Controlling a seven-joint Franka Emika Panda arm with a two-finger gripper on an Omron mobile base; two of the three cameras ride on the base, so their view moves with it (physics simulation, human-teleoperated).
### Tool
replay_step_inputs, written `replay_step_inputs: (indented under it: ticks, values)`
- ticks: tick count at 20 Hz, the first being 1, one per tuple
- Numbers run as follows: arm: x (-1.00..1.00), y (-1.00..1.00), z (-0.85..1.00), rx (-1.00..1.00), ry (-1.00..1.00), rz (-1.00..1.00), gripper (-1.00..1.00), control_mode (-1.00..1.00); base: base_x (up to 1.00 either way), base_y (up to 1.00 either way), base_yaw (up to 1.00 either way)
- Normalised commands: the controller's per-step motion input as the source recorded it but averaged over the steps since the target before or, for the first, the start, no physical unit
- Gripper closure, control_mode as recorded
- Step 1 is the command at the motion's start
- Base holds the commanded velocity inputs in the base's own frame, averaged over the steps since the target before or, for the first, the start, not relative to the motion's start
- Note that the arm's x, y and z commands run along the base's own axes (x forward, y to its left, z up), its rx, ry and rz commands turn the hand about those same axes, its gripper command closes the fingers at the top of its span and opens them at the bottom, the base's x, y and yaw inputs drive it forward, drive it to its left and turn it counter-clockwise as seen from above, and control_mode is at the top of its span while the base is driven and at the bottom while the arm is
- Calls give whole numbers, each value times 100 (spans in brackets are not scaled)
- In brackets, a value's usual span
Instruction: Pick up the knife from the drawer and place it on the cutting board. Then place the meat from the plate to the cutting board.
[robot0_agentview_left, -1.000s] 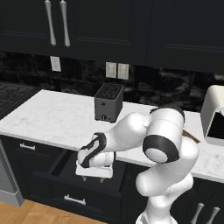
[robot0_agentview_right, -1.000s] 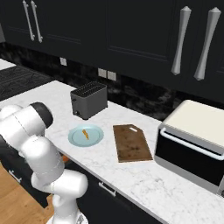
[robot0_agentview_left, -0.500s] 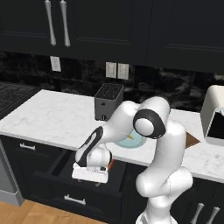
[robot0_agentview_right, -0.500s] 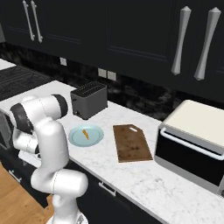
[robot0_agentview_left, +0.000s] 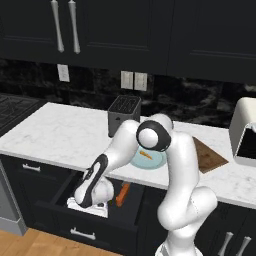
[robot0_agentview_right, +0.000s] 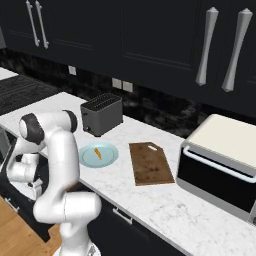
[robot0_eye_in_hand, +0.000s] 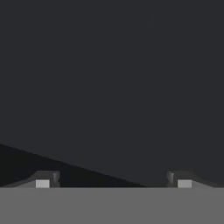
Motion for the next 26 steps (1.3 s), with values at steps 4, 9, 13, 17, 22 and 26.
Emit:
replay_step_inputs:
  ticks: [4, 9, 13, 17, 22, 26]
  values:
    - [-39, 96, 0, -5, -1, 0, -100, -100, 0, 0, 0]
    - [-20, 65, 6, -3, -1, 0, -100, -100, 0, 0, 0]
    - [-1, 24, 41, 5, 0, 4, -100, -100, 0, 0, 0]
    - [0, 7, 51, 0, 0, 0, -100, -100, 0, 0, 0]
    - [19, -24, 57, 0, 0, 0, -100, -100, 0, 0, 0]
    - [3, -53, 32, -4, 0, -1, -100, -100, 0, 0, 0]
